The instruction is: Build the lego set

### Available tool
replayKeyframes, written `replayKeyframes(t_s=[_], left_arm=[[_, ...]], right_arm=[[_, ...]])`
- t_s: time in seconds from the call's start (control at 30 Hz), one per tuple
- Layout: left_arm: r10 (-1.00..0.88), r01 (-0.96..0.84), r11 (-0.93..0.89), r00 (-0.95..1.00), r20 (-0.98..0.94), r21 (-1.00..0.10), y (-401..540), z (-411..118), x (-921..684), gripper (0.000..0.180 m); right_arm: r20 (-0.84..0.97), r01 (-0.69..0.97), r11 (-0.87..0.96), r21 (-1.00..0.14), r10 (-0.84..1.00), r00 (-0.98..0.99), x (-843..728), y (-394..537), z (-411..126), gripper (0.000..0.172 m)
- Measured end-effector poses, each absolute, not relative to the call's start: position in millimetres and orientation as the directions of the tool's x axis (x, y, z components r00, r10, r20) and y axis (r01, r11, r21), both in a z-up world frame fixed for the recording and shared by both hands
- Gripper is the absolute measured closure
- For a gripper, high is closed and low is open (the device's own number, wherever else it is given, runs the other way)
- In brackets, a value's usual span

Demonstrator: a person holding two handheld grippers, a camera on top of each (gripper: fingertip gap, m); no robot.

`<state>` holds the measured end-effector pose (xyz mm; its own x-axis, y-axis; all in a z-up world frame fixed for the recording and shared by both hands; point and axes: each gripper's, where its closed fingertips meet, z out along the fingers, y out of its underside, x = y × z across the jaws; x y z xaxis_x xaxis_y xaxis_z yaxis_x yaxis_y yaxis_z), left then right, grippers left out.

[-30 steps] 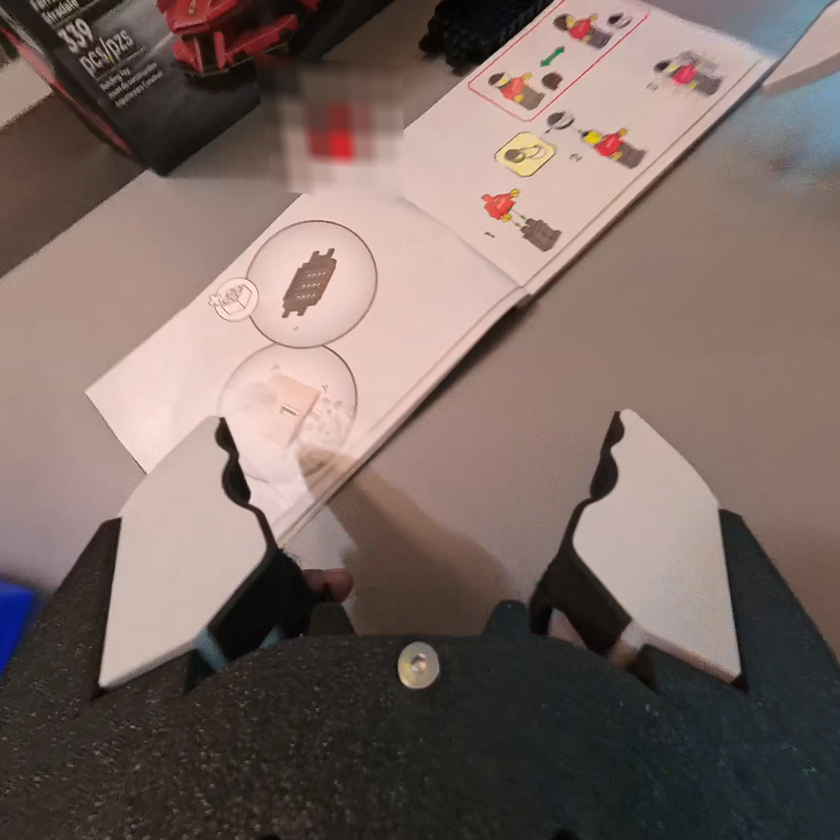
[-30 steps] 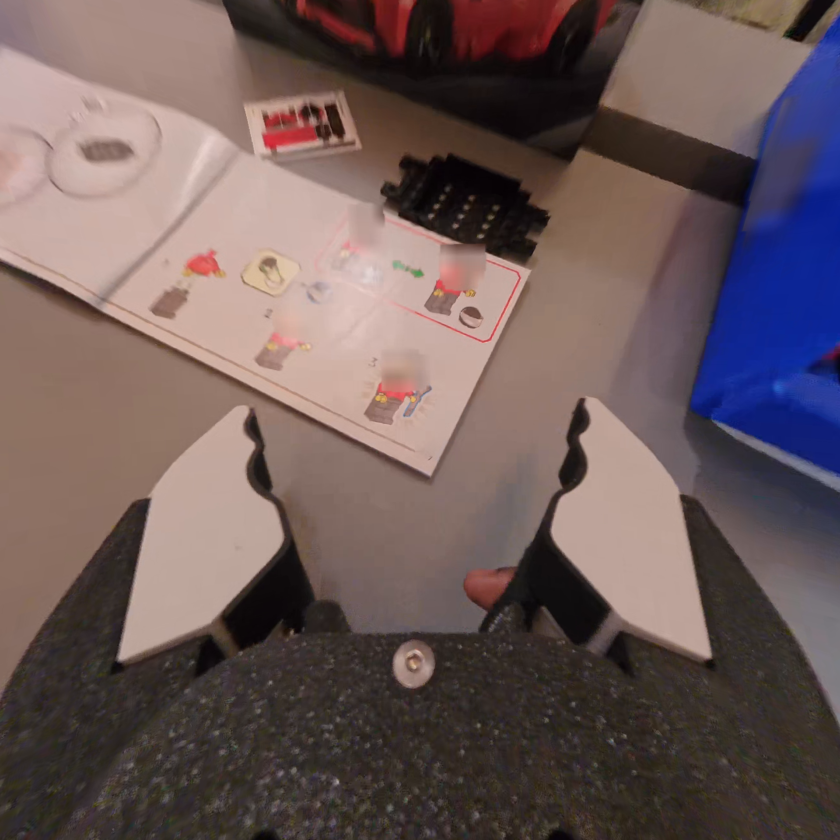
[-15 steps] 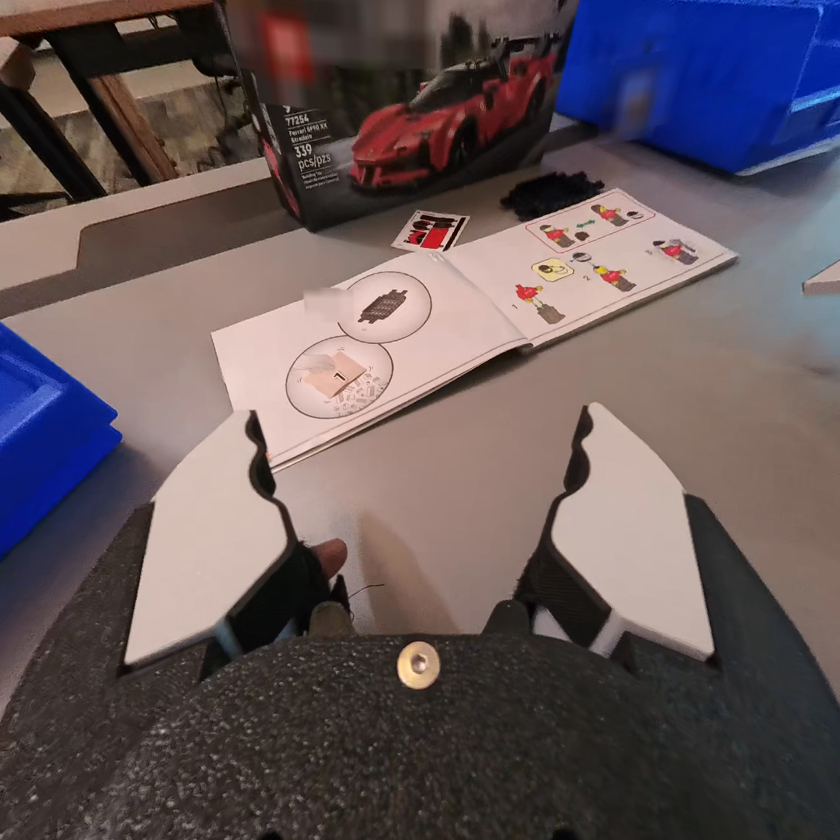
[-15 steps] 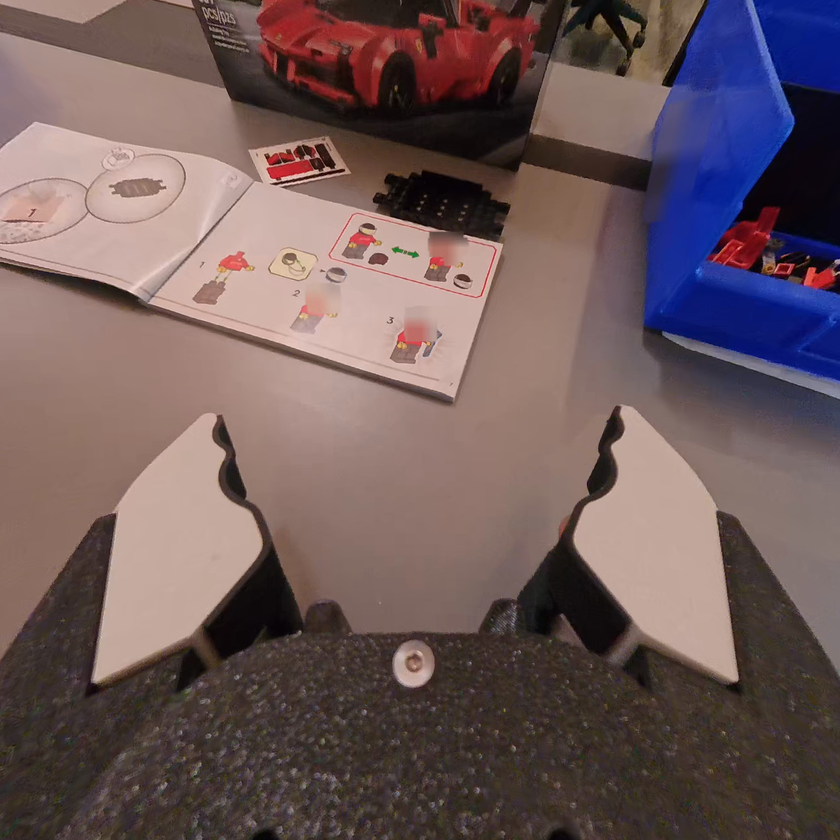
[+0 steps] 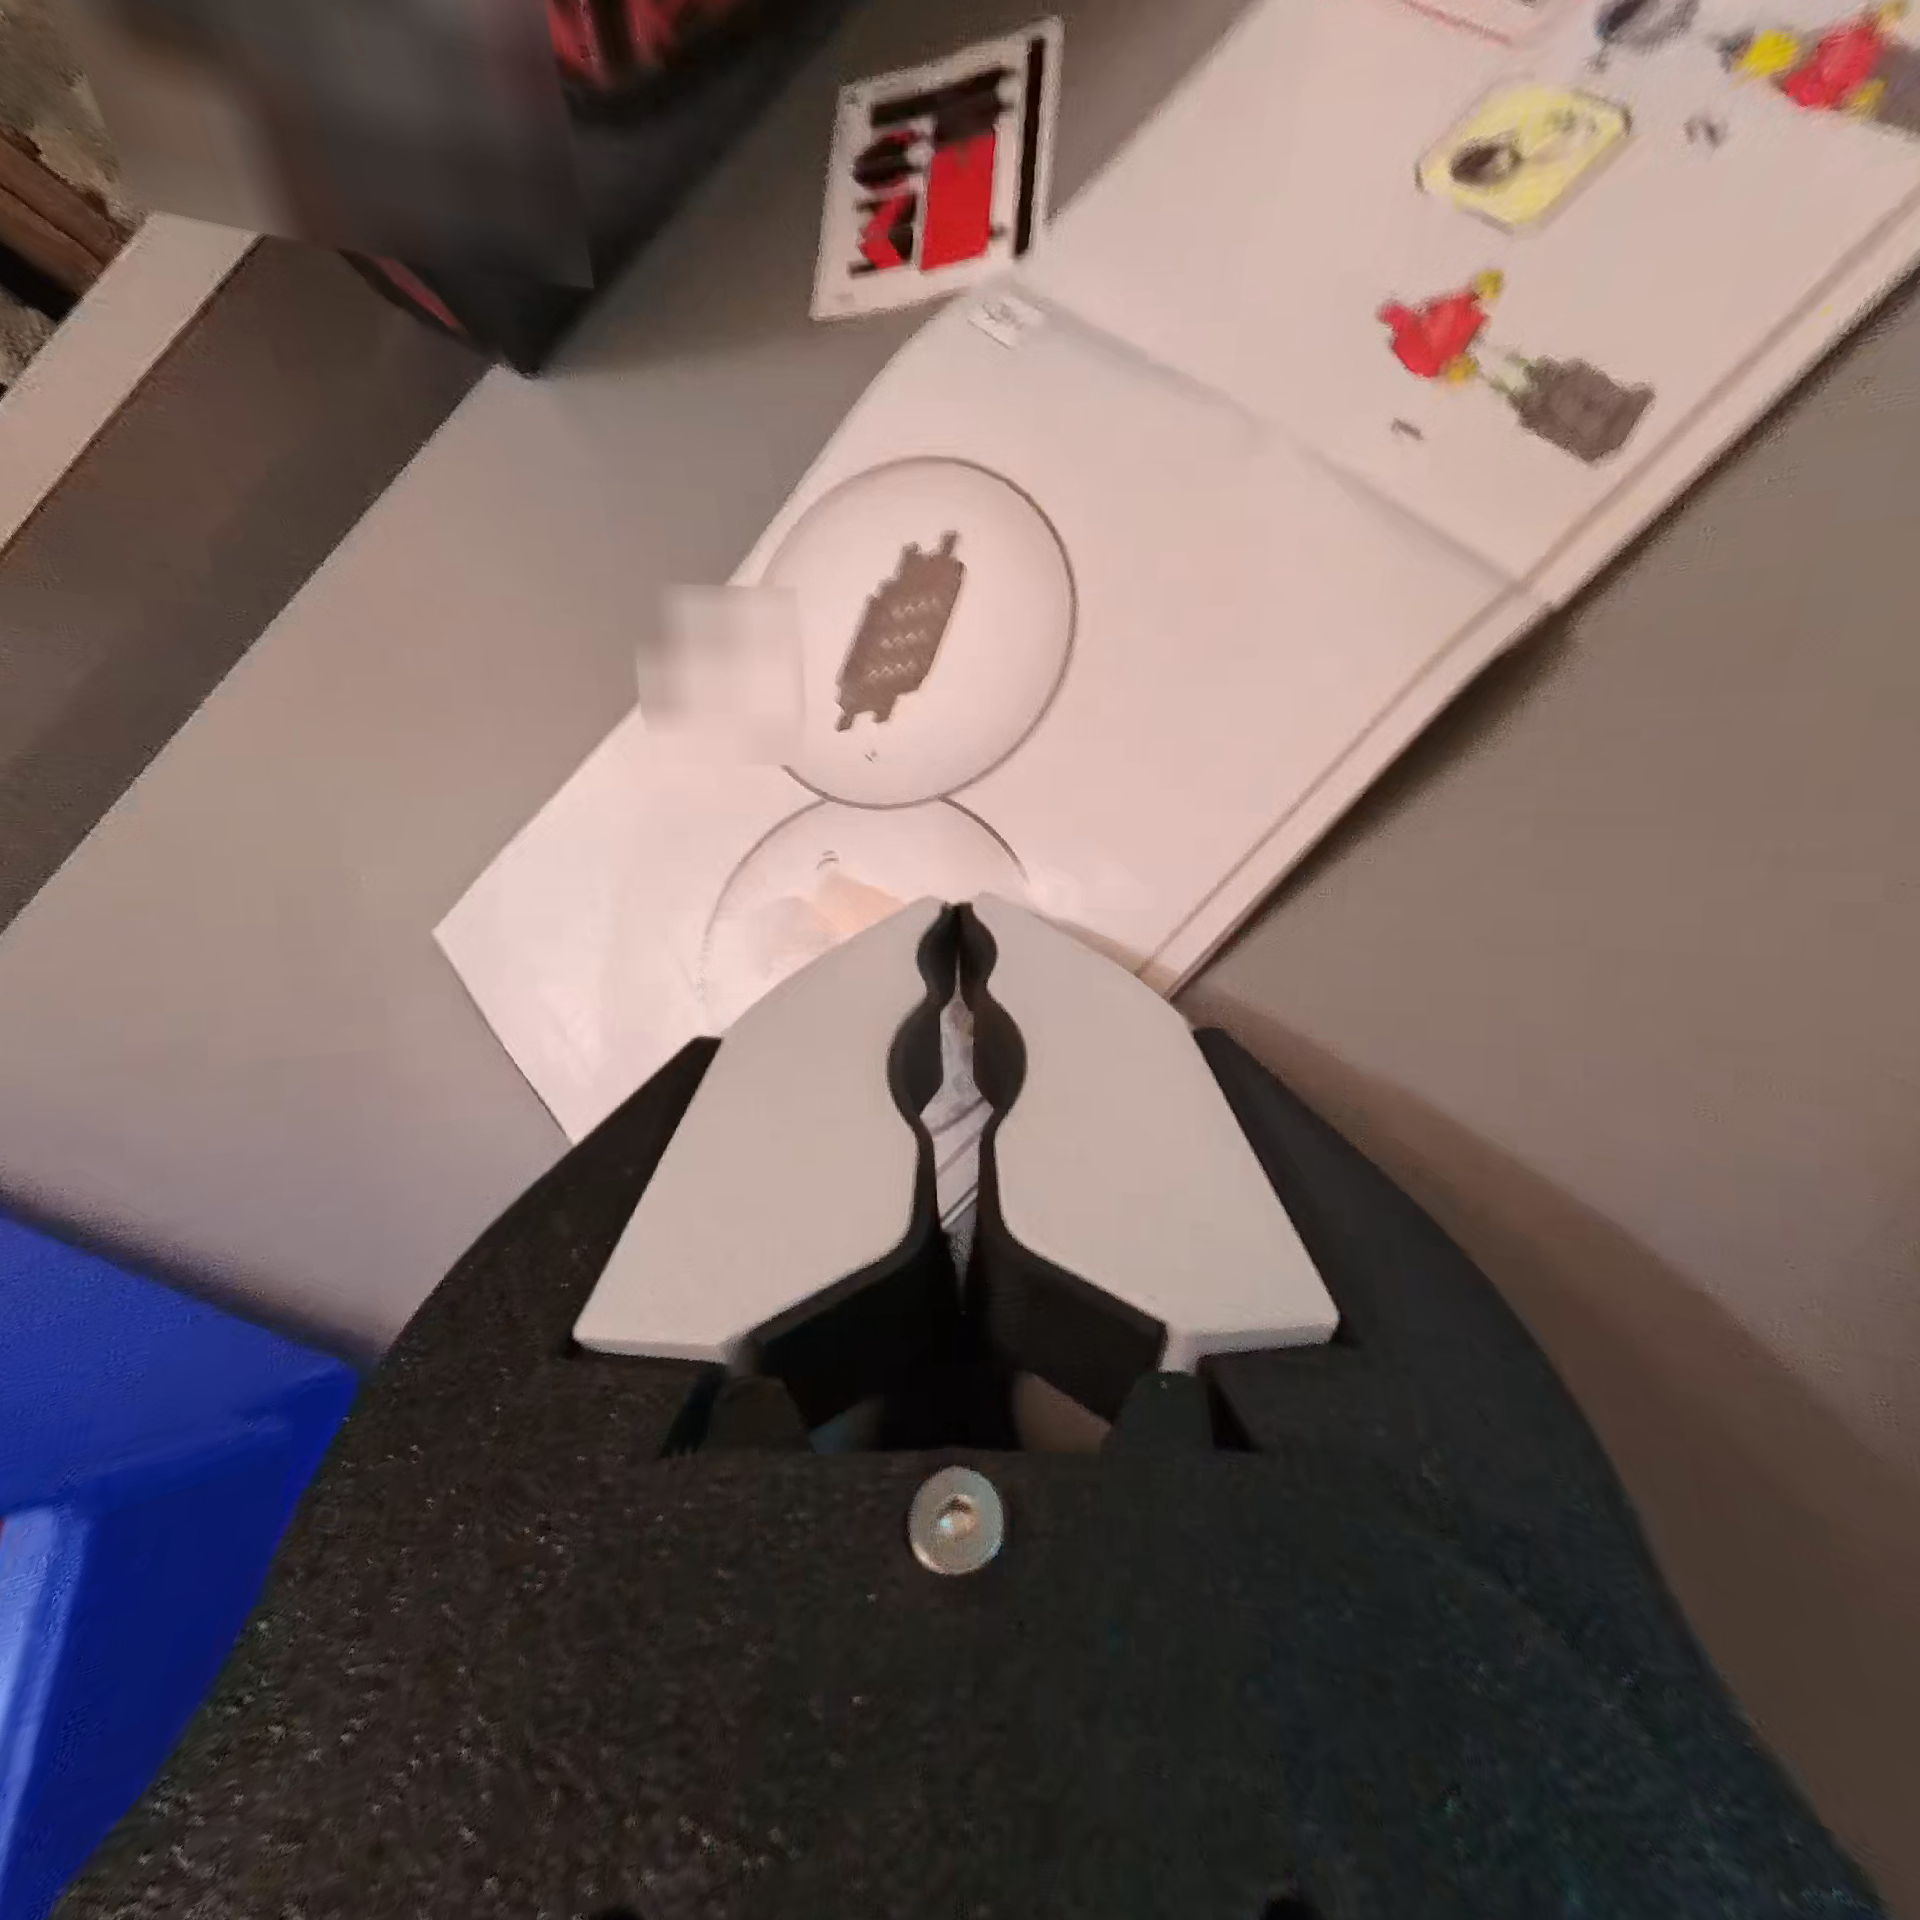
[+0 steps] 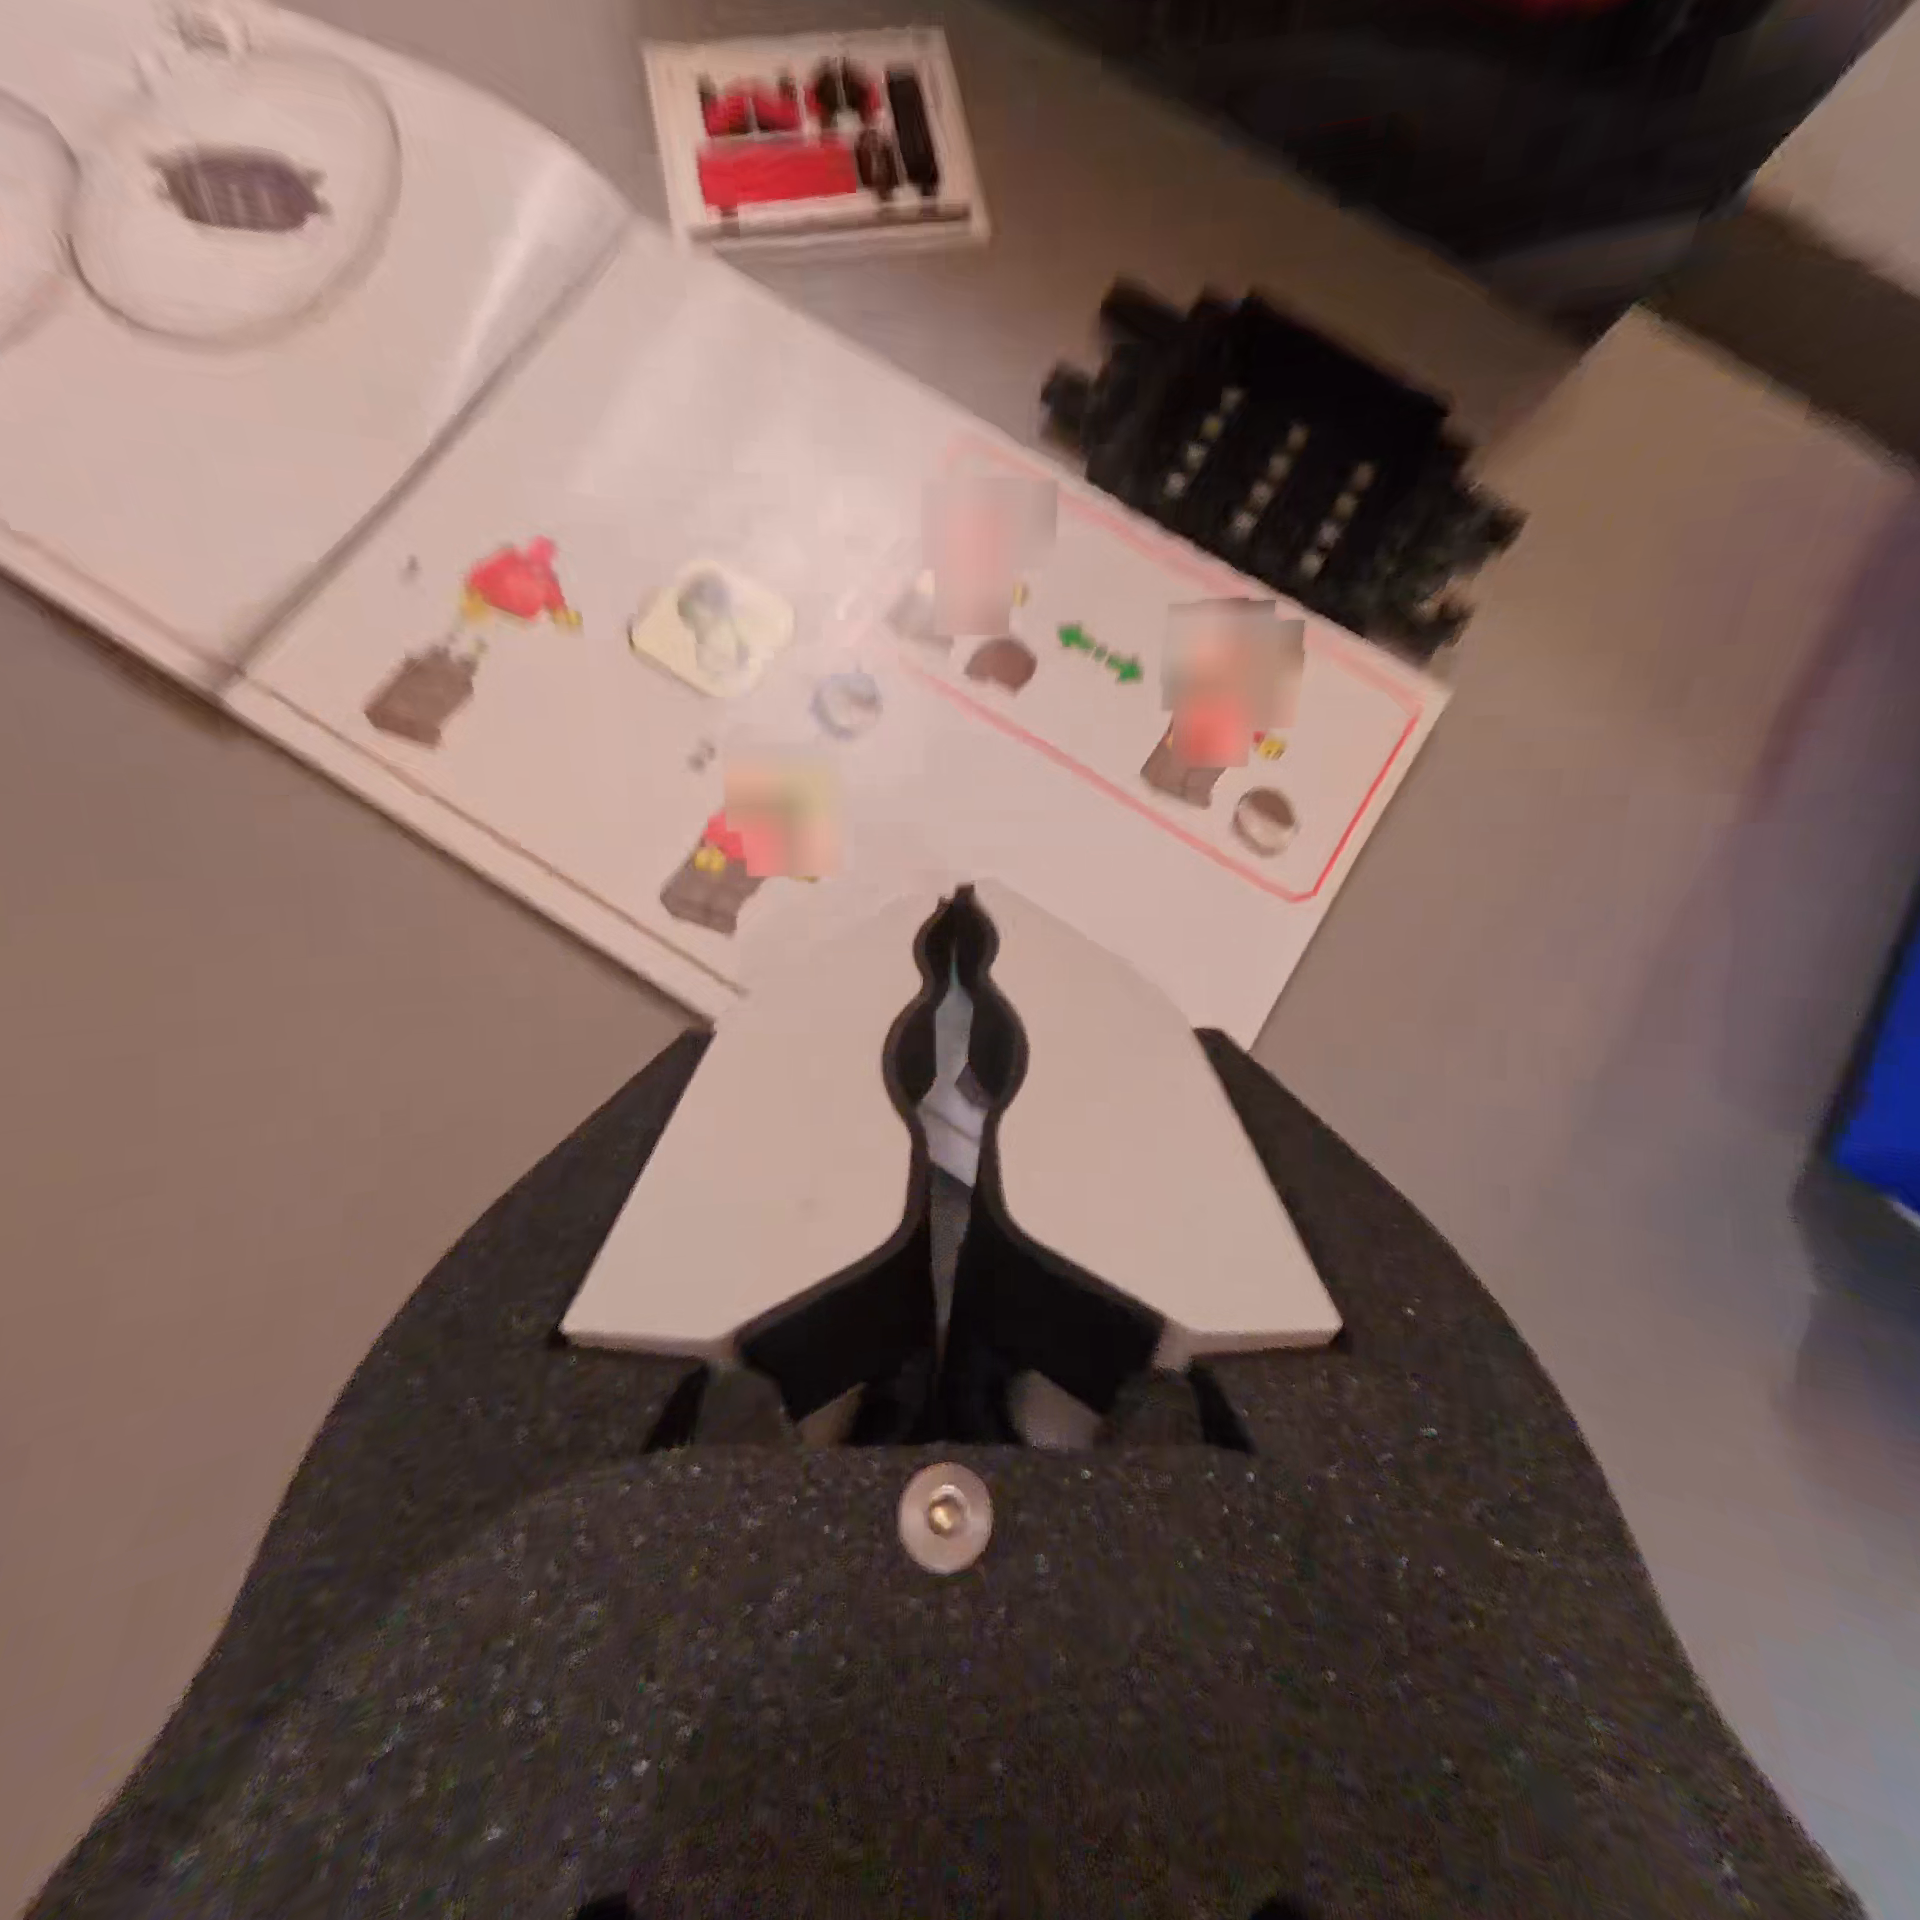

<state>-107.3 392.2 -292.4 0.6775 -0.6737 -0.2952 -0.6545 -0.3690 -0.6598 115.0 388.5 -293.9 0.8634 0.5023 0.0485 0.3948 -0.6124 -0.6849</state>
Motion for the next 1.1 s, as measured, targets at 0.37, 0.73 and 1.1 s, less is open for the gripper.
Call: replayKeyframes(t_s=[0.37,0.73,1.1], left_arm=[[-0.718,-0.591,-0.359,0.669,-0.191,-0.722,337.7,-292.9,-108.5,0.18],[-0.63,-0.152,-0.194,0.777,0.004,-0.969,346.0,-200.7,-153.5,0.049],[-0.794,-0.278,-0.082,0.599,-0.105,-0.957,312.2,-208.4,-129.8,0.037]], right_arm=[[0.094,0.415,-0.562,-0.716,0.511,0.855,116.6,337.5,-292.8,0.172],[0.02,0.322,-0.53,-0.784,0.498,0.867,117.0,343.2,-269.7,0.068],[-0.116,0.152,-0.663,-0.733,0.342,0.932,131.6,434.0,-270.3,0.038]])
